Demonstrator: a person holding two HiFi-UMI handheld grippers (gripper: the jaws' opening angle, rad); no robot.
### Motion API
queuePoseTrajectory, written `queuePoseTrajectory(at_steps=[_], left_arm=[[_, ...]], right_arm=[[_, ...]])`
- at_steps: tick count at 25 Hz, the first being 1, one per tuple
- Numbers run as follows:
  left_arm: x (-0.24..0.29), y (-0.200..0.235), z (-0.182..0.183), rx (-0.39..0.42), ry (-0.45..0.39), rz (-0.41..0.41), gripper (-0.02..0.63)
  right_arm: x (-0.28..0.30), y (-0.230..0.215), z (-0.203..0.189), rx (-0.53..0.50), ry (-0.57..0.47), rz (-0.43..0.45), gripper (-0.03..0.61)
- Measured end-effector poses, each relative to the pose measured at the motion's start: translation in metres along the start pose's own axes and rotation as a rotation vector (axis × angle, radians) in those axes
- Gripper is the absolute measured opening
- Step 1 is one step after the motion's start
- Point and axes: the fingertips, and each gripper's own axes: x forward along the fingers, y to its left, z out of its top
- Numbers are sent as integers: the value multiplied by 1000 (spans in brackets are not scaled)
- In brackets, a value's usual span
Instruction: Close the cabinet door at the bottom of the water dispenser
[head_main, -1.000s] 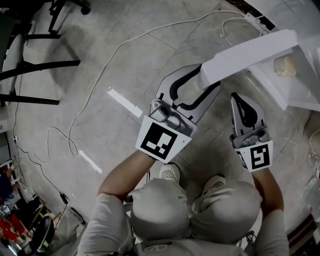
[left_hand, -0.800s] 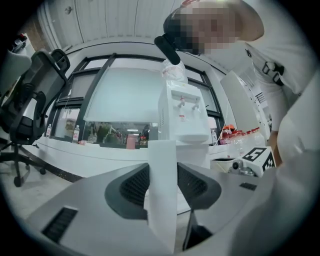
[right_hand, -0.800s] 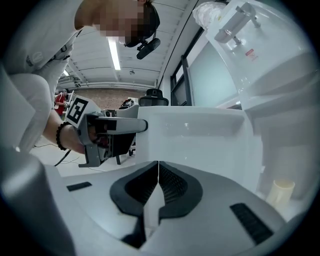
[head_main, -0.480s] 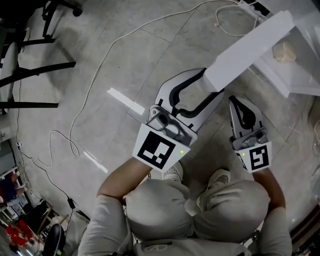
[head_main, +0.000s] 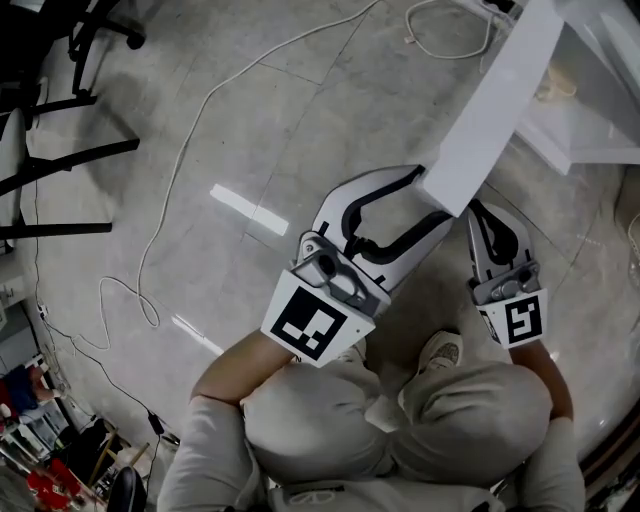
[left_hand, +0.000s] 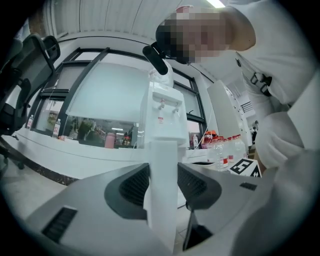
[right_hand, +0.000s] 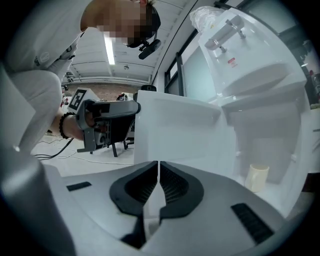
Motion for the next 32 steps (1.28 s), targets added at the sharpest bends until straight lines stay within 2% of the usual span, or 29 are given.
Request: queuePoseTrajectory(at_steps=[5,17,21,28,32], left_arm=[[5,-15,-1,5,-3,-38,184],[19,-49,0,63,-24,-145,184],[27,-65,-3,86,-25,-198,156],[41,-83,-6,58,-39,-273,150],[48,-94,-6,48,-46,-306,150]], right_arm=[[-22,-5,-7,24,6,-43,18],[-42,-7,-23,28,28,-39,22],[-45,-4,-28,22,41,-31,68],[-45,2,-31,16,65,-24,151],[-45,-2,-31,47,58,-48,175]])
